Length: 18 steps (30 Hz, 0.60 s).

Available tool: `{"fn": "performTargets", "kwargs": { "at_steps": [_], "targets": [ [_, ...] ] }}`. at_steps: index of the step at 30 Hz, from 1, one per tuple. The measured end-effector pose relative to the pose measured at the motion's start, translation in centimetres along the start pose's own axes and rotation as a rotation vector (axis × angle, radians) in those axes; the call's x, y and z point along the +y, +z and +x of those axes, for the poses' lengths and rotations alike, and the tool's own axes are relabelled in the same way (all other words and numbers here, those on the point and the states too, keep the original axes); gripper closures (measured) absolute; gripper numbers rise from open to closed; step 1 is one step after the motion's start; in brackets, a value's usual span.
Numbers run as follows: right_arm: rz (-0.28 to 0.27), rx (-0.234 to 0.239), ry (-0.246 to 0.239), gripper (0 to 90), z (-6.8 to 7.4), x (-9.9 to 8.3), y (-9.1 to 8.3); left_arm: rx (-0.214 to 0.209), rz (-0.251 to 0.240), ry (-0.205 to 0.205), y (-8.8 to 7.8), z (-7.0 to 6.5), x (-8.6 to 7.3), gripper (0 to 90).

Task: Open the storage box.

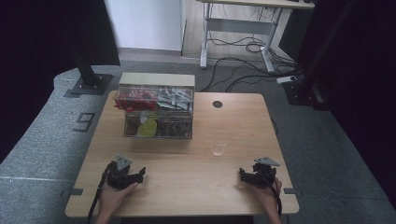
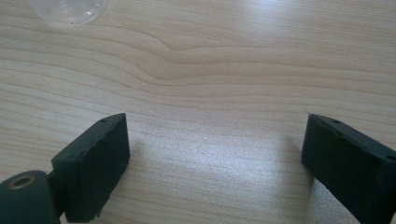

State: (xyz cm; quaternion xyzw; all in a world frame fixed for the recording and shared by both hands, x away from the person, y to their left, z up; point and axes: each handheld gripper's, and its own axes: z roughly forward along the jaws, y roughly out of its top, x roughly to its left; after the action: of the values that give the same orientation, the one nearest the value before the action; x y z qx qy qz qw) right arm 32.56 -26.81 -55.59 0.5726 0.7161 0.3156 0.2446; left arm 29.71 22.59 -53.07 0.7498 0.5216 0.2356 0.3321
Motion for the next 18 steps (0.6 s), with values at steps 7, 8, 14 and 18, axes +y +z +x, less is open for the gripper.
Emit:
{"fn": "performTargets", "kwargs": {
  "at_steps": [7,8,14,18],
  "targets": [
    [-0.002,-0.001,0.001,9.1,-0.03,-0.01,-0.02,0.009,-0.009,-0.008,-0.09,0.21,-0.04,24.2],
    [-0.003,-0.002,0.002,9.4,-0.02,-0.02,-0.04,0.009,-0.010,-0.007,-0.14,0.21,-0.05,24.4],
    [-0.005,-0.003,0.005,10.5,-0.02,-0.08,-0.13,0.014,-0.021,-0.012,-0.45,0.42,-0.14,27.0],
    [-0.005,-0.003,0.005,10.5,-0.02,-0.08,-0.13,0.016,-0.032,-0.028,-0.69,0.78,-0.17,29.1]
  ]
}}
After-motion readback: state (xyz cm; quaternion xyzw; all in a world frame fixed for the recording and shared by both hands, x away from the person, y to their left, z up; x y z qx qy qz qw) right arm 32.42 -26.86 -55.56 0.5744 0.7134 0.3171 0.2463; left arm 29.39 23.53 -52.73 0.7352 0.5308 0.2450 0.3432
